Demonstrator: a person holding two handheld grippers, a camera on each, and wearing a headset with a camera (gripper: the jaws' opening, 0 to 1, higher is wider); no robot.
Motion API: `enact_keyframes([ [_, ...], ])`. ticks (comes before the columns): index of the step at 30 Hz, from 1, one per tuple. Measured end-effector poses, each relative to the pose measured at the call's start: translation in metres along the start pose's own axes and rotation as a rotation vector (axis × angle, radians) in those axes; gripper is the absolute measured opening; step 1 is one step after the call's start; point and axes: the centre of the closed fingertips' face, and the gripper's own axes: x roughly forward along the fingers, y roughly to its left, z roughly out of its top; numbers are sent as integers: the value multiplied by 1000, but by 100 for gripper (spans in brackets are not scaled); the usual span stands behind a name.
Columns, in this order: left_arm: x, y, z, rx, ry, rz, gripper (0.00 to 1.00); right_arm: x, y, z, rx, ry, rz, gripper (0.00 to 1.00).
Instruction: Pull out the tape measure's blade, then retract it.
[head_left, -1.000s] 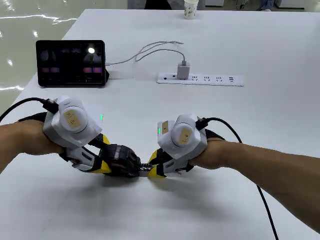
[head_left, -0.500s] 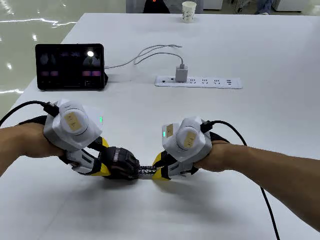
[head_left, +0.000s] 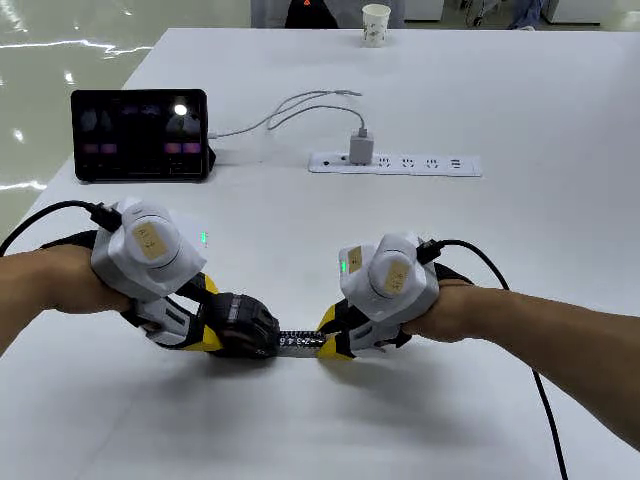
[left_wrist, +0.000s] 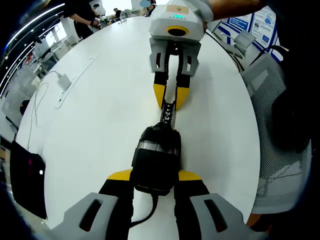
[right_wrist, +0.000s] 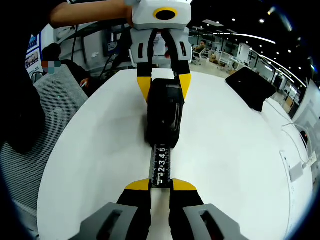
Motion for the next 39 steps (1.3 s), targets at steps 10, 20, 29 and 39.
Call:
enact_keyframes([
  [10,-1,-1,1,-7,-1,3,25,-11,1,-11,3,10,-11,9],
  [20,0,0,1,-17,-4,7,25,-20,1,-23,10,22,-22,9],
  [29,0,1,0,-19,-1,8,25,-27,1,-31,9,34,-29,9],
  [39,1,1,0,-23,1,8,25,-36,2,-42,15,44,-40,9],
])
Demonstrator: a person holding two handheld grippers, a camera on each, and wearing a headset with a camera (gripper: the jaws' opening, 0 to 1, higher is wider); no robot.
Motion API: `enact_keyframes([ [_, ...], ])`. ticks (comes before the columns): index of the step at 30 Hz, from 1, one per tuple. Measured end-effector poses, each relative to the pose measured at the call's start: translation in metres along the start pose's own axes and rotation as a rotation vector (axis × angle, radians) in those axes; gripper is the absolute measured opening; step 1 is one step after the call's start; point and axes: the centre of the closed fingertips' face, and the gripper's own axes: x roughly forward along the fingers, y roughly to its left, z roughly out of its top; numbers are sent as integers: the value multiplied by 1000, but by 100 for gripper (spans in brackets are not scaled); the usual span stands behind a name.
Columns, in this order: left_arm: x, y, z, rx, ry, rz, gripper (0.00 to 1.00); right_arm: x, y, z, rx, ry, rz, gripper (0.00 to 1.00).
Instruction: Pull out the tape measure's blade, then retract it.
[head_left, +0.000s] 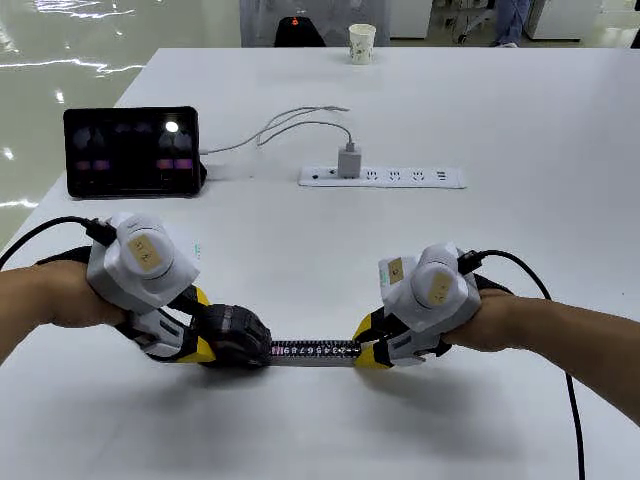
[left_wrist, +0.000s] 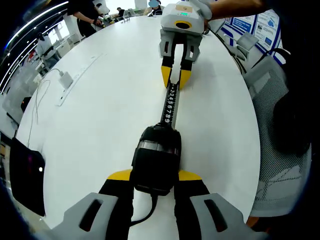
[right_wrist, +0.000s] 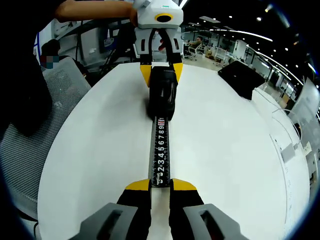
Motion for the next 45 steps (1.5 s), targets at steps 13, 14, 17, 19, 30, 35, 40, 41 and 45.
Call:
enact_keyframes([
  [13,0,-1,0,-2,-2,0,25,-9,1,-12,7,8,-8,9],
  [14,0,-1,0,-2,-2,0,25,-10,1,-13,7,9,-9,9],
  [17,0,-1,0,-2,-2,-1,25,-12,1,-16,8,12,-10,9],
  [19,0,-1,0,-3,-1,0,25,-14,2,-18,10,14,-11,9],
  [30,-1,-2,1,-7,-3,2,25,-23,3,-28,19,25,-19,9],
  [35,-1,-3,2,-9,-3,3,25,-28,3,-35,24,32,-23,9],
  [40,-2,-4,3,-13,-4,2,25,-34,4,-42,31,39,-27,9],
  [41,-2,-4,3,-14,-4,2,25,-35,4,-42,32,39,-28,9],
  [45,-2,-5,3,-17,-5,1,25,-39,4,-47,35,46,-32,9],
])
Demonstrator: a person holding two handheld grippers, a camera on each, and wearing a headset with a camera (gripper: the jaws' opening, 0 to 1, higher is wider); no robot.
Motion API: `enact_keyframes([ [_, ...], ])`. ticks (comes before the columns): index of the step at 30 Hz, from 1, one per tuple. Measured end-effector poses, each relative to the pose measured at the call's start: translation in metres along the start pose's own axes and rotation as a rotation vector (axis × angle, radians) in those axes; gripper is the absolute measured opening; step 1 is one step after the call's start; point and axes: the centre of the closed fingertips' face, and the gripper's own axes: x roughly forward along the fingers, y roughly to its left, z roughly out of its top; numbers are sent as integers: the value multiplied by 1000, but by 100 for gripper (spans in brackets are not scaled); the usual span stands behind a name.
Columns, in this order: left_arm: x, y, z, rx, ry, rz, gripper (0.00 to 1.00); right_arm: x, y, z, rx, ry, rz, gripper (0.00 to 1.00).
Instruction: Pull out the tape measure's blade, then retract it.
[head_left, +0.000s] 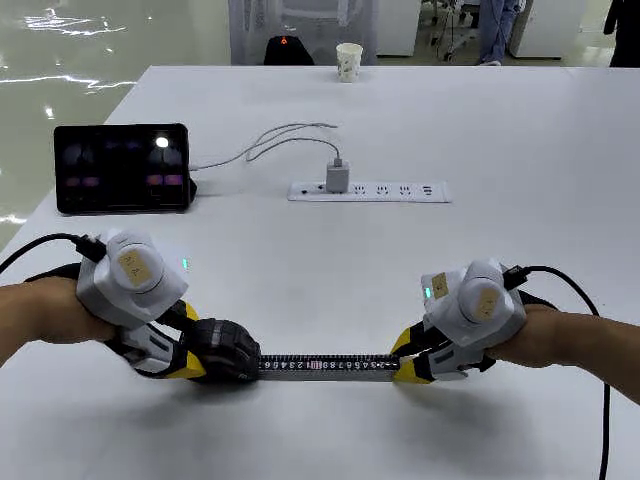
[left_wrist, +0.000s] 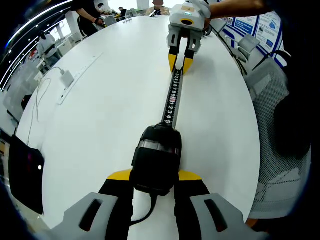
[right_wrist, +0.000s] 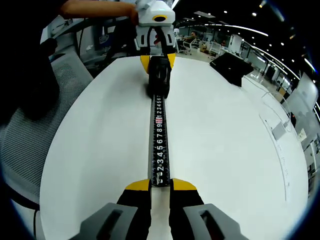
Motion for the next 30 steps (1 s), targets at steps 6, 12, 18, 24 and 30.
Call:
enact_keyframes([
  [6,0,1,0,-5,-2,-1,25,-6,0,-8,6,10,-4,9],
  [12,0,1,-1,-11,-4,0,25,-11,0,-18,15,21,-13,9],
  [18,1,3,-2,-13,-3,-1,25,-16,0,-25,20,30,-18,9],
  [24,2,3,-2,-16,-4,-1,25,-21,0,-32,25,37,-23,9],
  [30,2,3,-2,-19,-6,-1,25,-26,-1,-39,32,45,-28,9],
])
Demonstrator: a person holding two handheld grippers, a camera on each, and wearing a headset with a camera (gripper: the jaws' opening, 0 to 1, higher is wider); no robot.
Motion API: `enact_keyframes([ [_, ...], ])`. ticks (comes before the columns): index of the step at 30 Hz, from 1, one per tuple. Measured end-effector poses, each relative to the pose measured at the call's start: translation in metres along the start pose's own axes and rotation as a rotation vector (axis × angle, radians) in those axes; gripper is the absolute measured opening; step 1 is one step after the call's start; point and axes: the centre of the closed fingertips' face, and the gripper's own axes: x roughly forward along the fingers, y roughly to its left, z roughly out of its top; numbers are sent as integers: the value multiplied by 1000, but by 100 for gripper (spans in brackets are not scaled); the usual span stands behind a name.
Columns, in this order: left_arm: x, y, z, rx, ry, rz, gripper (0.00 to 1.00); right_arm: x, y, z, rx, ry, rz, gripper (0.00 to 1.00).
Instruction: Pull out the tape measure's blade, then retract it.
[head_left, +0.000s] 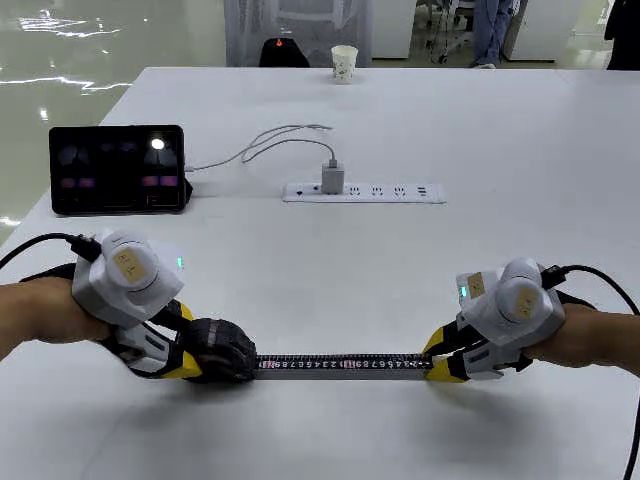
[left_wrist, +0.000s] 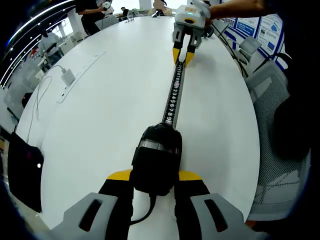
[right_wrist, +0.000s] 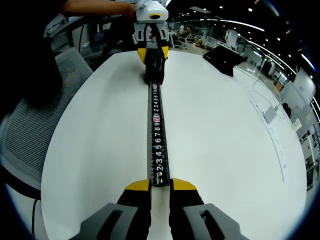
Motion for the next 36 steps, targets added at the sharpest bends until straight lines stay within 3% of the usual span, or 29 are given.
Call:
enact_keyframes([
  [11,0,-1,0,1,1,-1,26,-12,-1,-14,13,14,-11,9],
  [24,0,0,1,28,14,7,26,-11,-1,-14,-6,33,-11,10],
  [36,1,-1,2,17,27,9,27,-10,-2,-14,-20,67,-6,11],
])
